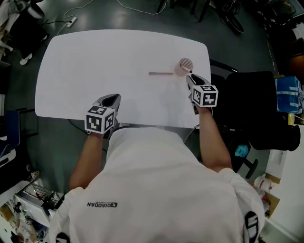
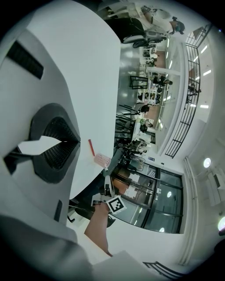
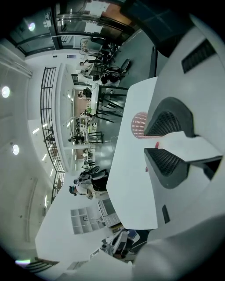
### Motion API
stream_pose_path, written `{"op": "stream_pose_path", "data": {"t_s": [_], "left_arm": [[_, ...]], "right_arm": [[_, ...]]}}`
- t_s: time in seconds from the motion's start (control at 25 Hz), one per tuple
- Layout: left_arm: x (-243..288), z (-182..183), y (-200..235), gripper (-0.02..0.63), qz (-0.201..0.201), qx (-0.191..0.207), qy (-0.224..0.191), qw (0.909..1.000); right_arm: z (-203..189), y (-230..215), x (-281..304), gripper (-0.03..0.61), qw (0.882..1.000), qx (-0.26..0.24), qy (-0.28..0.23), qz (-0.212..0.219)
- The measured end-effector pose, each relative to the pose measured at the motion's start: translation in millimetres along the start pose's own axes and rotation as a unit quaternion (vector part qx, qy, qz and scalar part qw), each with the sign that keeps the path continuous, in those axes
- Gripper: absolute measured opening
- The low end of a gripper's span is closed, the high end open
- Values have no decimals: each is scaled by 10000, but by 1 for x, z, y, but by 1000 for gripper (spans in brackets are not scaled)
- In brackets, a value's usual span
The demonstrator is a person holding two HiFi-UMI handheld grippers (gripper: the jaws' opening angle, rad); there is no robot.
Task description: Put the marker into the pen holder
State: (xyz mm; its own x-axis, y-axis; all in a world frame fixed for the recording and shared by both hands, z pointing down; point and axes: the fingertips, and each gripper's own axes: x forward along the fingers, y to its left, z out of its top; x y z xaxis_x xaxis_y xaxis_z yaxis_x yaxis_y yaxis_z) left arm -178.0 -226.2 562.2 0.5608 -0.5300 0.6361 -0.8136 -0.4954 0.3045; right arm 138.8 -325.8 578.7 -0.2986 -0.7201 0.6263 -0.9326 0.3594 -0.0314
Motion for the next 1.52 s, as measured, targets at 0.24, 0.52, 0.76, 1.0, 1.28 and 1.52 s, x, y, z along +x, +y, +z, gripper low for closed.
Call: {"op": "stream_pose_path", "data": {"t_s": [0.24, 0.52, 0.76, 1.0, 1.28, 1.52], "left_arm": [[3, 1, 14, 26, 58, -102, -14, 9999], [-10, -13, 41, 26, 249, -345, -11, 9991], [-25, -27, 72, 26, 472, -715, -52, 9963], [-33, -37, 89, 26, 591, -987, -47, 9933], [-36, -50, 94, 26, 661, -1234, -122, 9901], [-46, -62, 105, 26, 755, -1409, -139, 9870]], "right_arm": [[-10, 44, 23, 98, 9969, -561, 342, 439], [-34, 107, 73, 95, 9817, -1270, 893, 1102], [-39, 131, 118, 95, 9633, -1935, 1366, 1261], [-45, 139, 160, 100, 8994, -3682, 1989, 1262], [-54, 142, 185, 100, 7943, -5361, 2379, 1583], [-64, 153, 187, 83, 7725, -5441, 2700, 1851]]}}
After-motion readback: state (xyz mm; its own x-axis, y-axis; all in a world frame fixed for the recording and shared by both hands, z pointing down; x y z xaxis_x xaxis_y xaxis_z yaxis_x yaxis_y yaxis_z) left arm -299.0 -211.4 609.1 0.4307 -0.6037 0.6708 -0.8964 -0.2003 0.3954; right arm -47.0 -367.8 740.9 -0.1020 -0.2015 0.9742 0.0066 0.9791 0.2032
